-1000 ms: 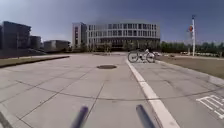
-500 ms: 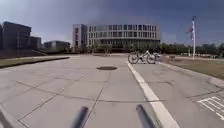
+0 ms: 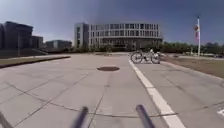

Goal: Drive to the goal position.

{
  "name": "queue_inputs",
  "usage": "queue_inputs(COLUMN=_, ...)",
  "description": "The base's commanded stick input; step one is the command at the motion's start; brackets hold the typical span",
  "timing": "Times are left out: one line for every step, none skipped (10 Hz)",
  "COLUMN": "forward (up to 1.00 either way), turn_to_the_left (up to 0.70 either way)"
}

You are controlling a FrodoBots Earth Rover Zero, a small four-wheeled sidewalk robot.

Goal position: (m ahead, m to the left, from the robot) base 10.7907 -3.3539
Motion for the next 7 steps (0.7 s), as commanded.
queue_inputs(forward=0.7, turn_to_the_left=0.0)
queue_inputs(forward=0.7, turn_to_the_left=0.0)
queue_inputs(forward=0.7, turn_to_the_left=0.0)
queue_inputs(forward=0.7, turn_to_the_left=0.0)
queue_inputs(forward=0.7, turn_to_the_left=0.0)
queue_inputs(forward=0.7, turn_to_the_left=0.0)
queue_inputs(forward=0.7, turn_to_the_left=0.0)
